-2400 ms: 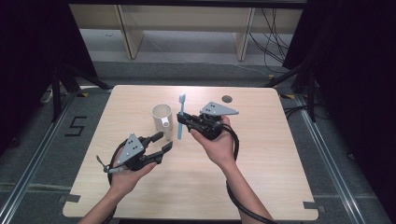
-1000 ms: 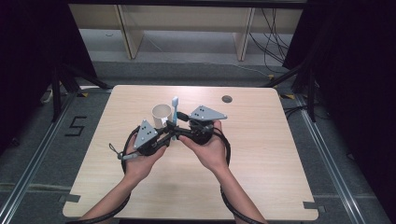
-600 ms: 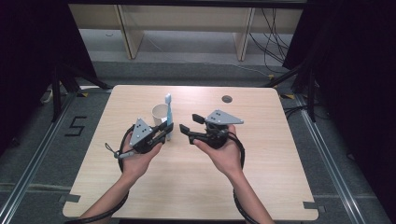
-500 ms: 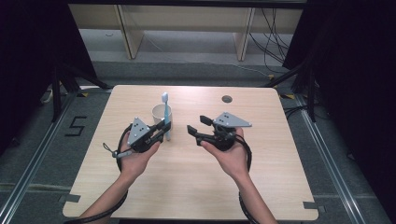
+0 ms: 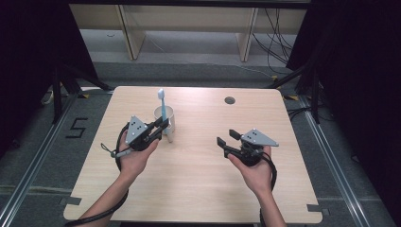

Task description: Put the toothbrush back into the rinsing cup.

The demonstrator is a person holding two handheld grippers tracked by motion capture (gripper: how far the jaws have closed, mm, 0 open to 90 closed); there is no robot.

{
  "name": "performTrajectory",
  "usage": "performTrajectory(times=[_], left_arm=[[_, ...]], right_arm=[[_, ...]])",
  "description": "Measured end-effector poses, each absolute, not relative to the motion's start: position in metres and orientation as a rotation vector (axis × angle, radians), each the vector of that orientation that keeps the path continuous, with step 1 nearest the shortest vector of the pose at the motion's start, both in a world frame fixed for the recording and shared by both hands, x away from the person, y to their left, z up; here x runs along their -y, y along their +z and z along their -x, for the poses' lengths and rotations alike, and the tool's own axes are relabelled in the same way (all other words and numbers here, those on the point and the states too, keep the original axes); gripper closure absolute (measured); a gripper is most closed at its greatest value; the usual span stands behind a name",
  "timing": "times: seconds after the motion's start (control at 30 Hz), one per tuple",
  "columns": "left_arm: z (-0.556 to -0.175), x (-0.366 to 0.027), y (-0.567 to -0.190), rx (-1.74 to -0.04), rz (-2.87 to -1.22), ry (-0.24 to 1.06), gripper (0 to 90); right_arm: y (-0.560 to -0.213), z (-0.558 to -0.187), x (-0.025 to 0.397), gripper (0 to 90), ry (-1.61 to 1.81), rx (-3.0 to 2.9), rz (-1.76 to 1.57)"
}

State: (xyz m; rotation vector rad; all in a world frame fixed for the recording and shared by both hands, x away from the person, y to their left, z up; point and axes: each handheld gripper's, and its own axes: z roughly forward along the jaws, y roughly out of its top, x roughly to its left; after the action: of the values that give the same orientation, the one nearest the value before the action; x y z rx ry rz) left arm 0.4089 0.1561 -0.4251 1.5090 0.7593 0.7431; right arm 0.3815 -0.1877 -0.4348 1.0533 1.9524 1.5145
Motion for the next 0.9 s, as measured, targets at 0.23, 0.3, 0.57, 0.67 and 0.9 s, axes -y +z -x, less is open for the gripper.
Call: performTrajectory(times=[0.23, 0.3, 0.57, 0.67, 0.9], left_arm=[[-0.416, -0.162, -0.423, -0.758, -1.459, 0.755, 78.2], [-0.417, -0.162, -0.423, -0.759, -1.455, 0.759, 78.2], [-0.424, -0.161, -0.421, -0.76, -1.445, 0.779, 78.2], [-0.426, -0.16, -0.421, -0.761, -1.438, 0.781, 78.1], [-0.433, -0.155, -0.423, -0.76, -1.426, 0.777, 78.1]], right_arm=[[-0.456, -0.375, 0.209, 41.0, 1.455, -1.902, -1.106], [-0.458, -0.372, 0.209, 41.0, 1.472, -1.9, -1.135], [-0.474, -0.366, 0.217, 40.9, 1.449, -1.85, -1.149], [-0.478, -0.365, 0.218, 40.9, 1.448, -1.835, -1.157], [-0.485, -0.361, 0.225, 41.5, 1.405, -1.805, -1.176]])
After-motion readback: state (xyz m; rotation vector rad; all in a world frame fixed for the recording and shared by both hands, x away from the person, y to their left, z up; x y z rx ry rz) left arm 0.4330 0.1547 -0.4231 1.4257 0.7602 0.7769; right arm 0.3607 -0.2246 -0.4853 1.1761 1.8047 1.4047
